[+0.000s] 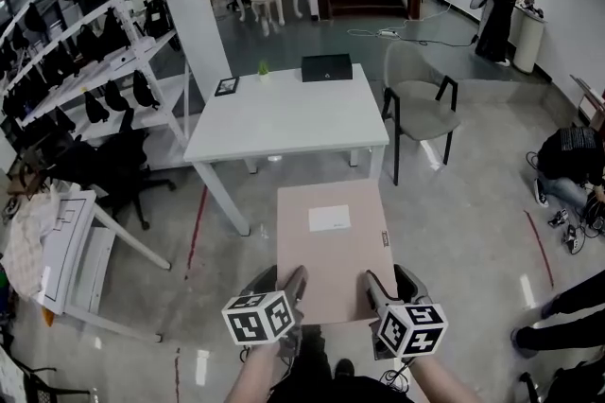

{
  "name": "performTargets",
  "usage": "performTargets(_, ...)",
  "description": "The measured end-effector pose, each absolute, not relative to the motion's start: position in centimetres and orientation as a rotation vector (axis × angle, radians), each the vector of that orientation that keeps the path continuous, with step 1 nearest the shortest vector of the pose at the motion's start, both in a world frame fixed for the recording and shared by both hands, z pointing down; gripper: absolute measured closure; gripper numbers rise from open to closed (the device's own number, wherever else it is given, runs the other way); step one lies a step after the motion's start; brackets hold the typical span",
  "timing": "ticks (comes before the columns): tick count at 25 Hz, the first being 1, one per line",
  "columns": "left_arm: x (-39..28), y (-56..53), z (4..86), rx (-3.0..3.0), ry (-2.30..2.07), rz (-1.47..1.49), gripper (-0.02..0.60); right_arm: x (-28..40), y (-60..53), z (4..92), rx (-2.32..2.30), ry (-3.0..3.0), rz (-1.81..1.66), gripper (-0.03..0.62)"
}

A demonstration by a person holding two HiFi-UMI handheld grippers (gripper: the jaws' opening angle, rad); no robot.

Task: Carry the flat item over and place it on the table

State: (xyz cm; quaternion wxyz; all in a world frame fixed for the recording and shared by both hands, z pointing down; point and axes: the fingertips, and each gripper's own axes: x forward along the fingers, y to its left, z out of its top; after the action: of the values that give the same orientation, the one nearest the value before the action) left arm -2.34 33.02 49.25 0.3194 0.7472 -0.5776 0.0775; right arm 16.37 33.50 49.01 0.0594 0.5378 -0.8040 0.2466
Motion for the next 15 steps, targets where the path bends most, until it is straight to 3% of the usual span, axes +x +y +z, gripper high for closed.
performTargets(15, -7.7, 15.8, 50.6, 1.968, -1.486, 0.209, 0.334, 11.1, 16.7, 50.2, 1.669, -2.394, 0.755, 0.344)
